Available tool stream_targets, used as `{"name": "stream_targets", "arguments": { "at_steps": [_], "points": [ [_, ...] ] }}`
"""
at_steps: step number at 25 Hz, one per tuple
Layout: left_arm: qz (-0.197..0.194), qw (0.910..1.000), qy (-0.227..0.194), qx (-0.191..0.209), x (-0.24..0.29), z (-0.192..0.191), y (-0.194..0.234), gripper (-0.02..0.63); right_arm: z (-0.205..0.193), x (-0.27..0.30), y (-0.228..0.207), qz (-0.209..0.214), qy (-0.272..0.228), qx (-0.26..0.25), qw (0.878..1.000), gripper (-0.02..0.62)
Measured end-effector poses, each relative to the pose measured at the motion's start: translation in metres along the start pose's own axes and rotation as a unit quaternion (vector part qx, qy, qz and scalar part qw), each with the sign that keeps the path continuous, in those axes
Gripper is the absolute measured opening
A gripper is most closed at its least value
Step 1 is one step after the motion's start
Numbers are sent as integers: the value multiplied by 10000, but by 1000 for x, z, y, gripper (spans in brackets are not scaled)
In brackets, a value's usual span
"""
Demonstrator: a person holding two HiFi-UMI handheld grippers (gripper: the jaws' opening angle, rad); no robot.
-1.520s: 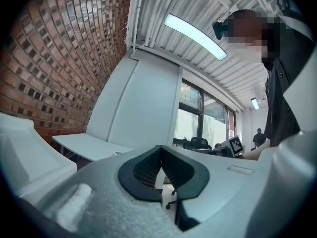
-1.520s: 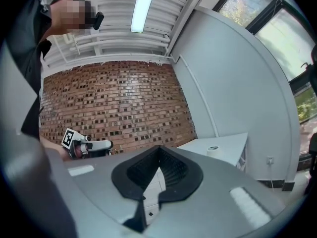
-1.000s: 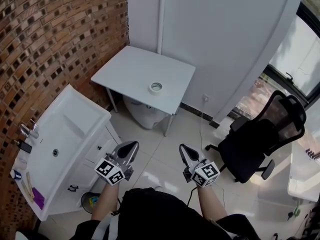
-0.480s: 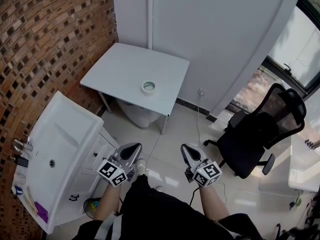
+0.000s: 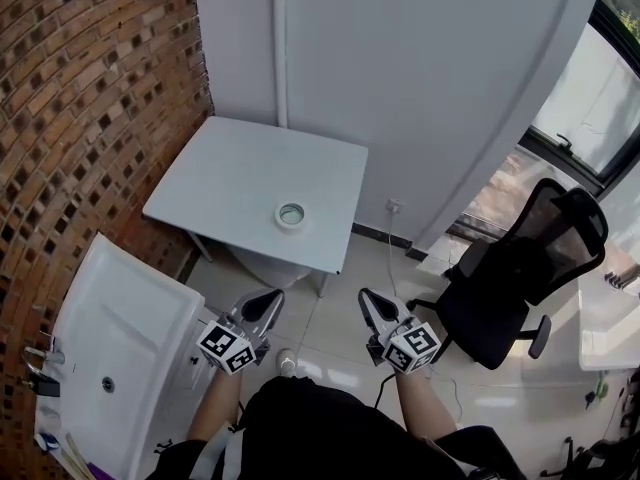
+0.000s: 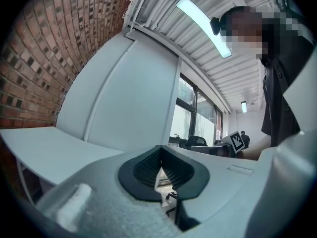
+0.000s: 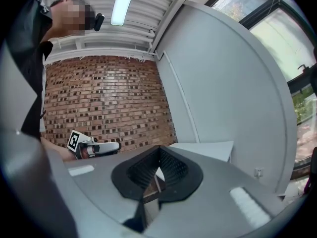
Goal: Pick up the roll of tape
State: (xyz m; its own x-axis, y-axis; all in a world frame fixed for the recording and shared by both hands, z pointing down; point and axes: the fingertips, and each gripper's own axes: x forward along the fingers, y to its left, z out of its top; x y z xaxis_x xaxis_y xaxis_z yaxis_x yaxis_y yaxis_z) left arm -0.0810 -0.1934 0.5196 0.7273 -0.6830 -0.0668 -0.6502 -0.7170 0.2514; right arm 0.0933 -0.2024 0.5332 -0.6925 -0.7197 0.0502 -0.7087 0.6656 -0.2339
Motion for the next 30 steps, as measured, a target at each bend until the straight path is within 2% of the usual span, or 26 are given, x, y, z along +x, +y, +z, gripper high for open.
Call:
{"name": "stream_targets", "arguments": {
  "at_steps": [9,14,17,20,25,30],
  "points": [
    [-234,9997,19,36,26,21,75,2,13,75,-9,-122,-87,-63,9999,5],
    [-371,9992,55,104,37,26,99,2,21,96,-12,-242,-196,86,9995,5],
    [-426,9990,118,23,42,24,107,2,16,105,-16,-251,-62,34,9997,5],
    [-513,9985,185,-27,47,22,111,2,24,111,-20,-313,-151,121,9993,5],
    [-392,9990,185,-51,62,20,127,2,29,127,-38,-200,-122,150,9996,5],
    [-179,9997,138,48,81,29,148,2,44,152,-66,-103,-142,-33,9998,5]
  ]
}}
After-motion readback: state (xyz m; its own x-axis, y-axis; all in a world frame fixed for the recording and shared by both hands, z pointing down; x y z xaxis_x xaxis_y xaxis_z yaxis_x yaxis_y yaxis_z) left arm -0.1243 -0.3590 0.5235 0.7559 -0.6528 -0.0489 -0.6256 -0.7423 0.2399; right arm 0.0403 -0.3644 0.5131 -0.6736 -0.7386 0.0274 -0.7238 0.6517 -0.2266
